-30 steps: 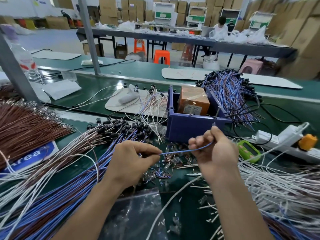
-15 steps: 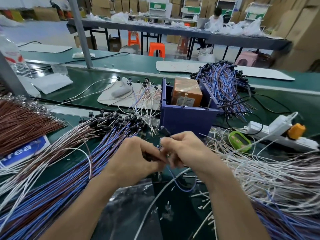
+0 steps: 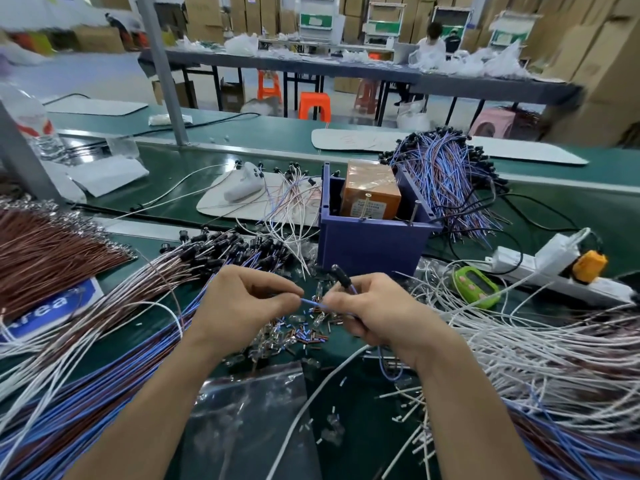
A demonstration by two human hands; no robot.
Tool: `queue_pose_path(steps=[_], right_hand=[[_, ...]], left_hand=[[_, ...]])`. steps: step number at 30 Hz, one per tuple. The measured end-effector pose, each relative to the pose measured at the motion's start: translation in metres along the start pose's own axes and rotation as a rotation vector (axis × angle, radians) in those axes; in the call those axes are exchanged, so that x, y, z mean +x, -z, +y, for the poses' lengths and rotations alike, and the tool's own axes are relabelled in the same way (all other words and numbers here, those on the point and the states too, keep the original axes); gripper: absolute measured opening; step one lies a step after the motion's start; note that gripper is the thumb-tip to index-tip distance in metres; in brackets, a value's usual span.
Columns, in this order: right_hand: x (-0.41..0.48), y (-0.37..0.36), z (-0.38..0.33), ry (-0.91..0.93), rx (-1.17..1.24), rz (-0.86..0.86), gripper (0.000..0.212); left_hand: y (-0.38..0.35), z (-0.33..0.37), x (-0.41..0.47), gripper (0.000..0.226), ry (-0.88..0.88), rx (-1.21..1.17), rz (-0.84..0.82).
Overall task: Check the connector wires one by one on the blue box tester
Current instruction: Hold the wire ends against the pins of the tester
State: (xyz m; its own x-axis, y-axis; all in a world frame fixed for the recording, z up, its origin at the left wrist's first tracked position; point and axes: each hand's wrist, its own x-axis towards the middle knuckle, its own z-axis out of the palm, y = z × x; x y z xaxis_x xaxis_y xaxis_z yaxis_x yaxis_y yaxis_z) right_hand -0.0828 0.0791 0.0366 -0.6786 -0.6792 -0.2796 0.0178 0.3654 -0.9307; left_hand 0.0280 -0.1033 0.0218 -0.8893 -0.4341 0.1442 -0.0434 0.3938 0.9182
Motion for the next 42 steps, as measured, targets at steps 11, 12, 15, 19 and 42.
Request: queue_pose_path(steps=[11, 12, 15, 19, 42], right_hand=[[0.002, 0.011, 0.002, 0.097, 0.041, -0.087, 0.025], [0.002, 0.010, 0.002, 0.101, 0.038, -0.086, 0.024], [0.001, 0.009, 0.001, 0.120, 0.021, -0.085, 0.021], [-0.003, 0.022, 0.002, 0.113, 0.107, -0.033, 0.022], [-0.006, 0.011, -0.003, 0.071, 0.204, -0.169, 0.025]], left_hand=[[0.006, -0.005, 0.010, 0.024, 0.114, -0.391, -0.058], [0.006, -0.006, 0.010, 0.025, 0.100, -0.378, -0.046], [0.006, -0.008, 0.009, 0.026, 0.065, -0.371, -0.024], [0.022, -0.014, 0.012, 0.025, 0.102, -0.416, 0.129], [-0.008, 0.007, 0.010, 0.014, 0.163, -0.589, -0.002]])
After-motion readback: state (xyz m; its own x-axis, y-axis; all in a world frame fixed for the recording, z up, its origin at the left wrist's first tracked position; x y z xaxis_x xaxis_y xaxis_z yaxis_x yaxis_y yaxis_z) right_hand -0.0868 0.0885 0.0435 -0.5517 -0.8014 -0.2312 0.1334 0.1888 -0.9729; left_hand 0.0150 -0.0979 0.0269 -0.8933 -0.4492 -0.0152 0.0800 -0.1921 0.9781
